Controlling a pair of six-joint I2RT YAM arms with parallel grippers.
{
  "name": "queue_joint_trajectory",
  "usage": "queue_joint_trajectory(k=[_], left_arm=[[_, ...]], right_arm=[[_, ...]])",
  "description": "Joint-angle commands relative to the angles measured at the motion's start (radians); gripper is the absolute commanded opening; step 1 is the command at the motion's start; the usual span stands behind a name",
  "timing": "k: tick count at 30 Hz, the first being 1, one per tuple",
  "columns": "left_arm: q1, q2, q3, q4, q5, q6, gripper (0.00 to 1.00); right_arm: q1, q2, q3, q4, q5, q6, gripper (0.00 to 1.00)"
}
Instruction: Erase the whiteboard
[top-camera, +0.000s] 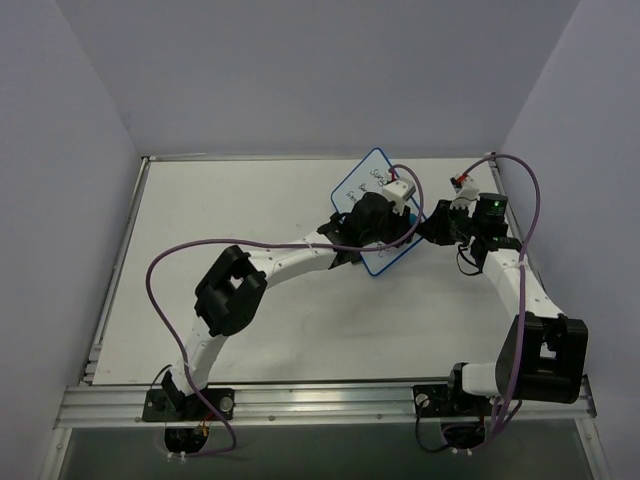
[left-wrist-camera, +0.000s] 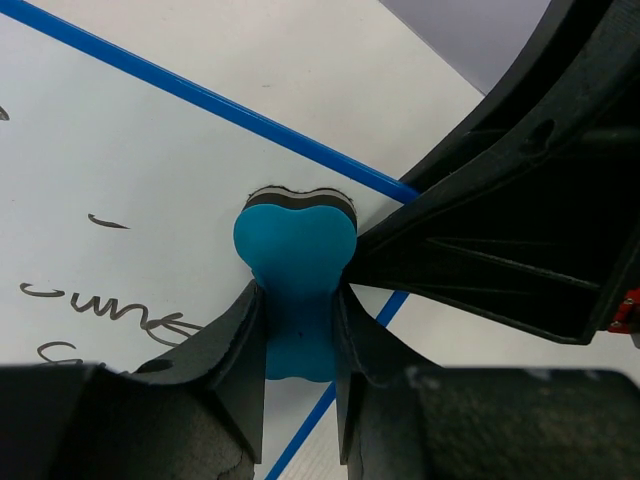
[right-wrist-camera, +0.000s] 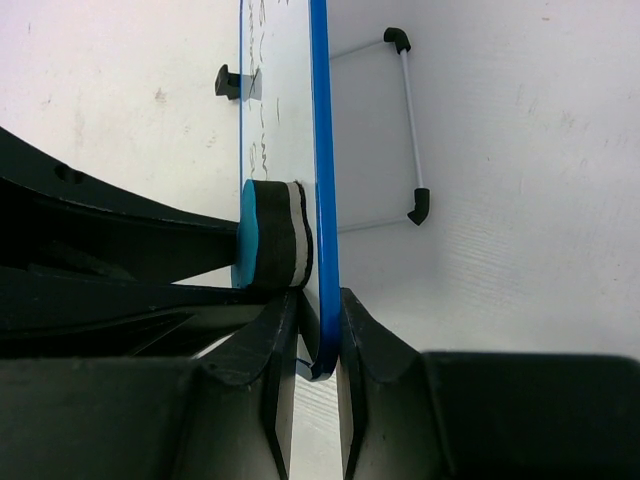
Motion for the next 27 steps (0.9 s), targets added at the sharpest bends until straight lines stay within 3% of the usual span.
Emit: queue_joint_trajectory(k=[1,8,16,21,27], left_arm=[[-0.046,-0.013,-0.037,-0.026,0.096,-0.015,0.02],[0.032,0.040,0.030,-0.072,0.059,-0.031,0.02],[0.176,0.180,0.240,-0.154,0.113,-0.046,0.02],[0.225,0.255,0.324,-0.182,0.134,-0.043,0.02],[0.274,0.382,0.527,-0.245,0.151,-0.029,0.02]], right_arm=[[0.026,-0.041,0.014,0.111,0.022,-0.086,0.00],[0.036,-0.071,0.004,0.126,0.005,-0.086,0.00],[0.063,-0.110,-0.008,0.135,0.000,-0.103,0.00],[0.075,-0.098,-0.006,0.129,0.005,-0.109,0.00],[0.084,-0.081,0.001,0.115,0.002,-0.116,0.00]])
